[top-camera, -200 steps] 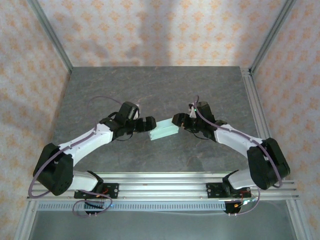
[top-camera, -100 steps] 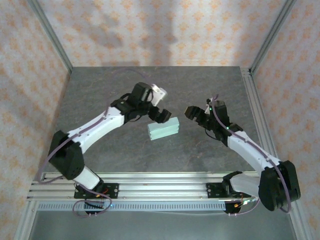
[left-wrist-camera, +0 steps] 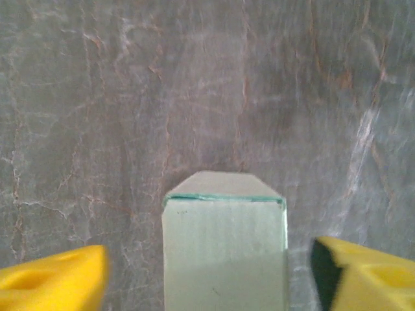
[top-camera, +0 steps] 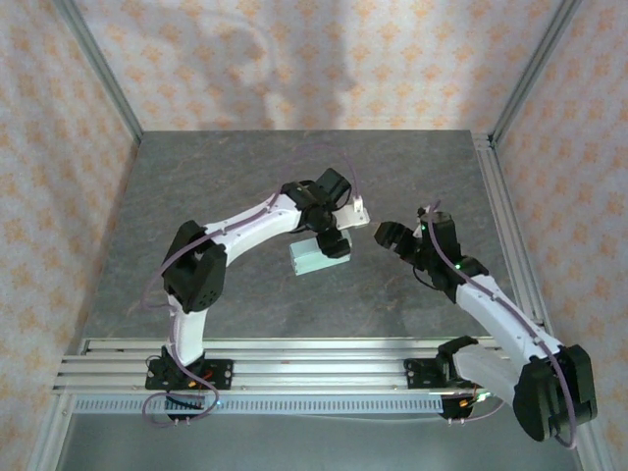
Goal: Fold the paper box
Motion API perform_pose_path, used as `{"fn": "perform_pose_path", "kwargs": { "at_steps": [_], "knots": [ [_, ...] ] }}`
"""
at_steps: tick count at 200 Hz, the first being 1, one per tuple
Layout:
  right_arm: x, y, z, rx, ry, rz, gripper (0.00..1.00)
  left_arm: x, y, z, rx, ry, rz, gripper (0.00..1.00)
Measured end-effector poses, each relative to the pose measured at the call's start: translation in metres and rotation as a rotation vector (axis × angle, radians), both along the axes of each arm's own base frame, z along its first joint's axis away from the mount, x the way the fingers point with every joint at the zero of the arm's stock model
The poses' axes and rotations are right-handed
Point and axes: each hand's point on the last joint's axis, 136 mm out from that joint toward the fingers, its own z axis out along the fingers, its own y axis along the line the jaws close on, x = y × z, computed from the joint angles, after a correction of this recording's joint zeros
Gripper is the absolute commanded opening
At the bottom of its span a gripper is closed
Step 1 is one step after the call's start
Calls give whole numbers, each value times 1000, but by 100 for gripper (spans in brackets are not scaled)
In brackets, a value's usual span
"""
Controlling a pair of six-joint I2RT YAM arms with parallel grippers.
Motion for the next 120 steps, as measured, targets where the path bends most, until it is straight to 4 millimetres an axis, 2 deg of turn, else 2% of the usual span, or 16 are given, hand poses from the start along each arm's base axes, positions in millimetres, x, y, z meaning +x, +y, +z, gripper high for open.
{"fn": "perform_pose_path", "kwargs": {
  "at_steps": [11, 39, 78, 120],
  "knots": [
    [-1, -1, -2, -5, 3, -4, 86, -2, 3, -4, 22, 10, -6, 56],
    [-3, -7, -10, -16, 18, -20, 86, -4, 5, -1, 48, 9, -34, 43],
    [-4, -10, -14, -26, 31, -28, 85, -2, 8, 1, 103, -38, -35, 43],
    [-4, -9, -25, -37, 65, -28, 85, 22, 26, -1, 213, -219, 15, 44]
  ]
}}
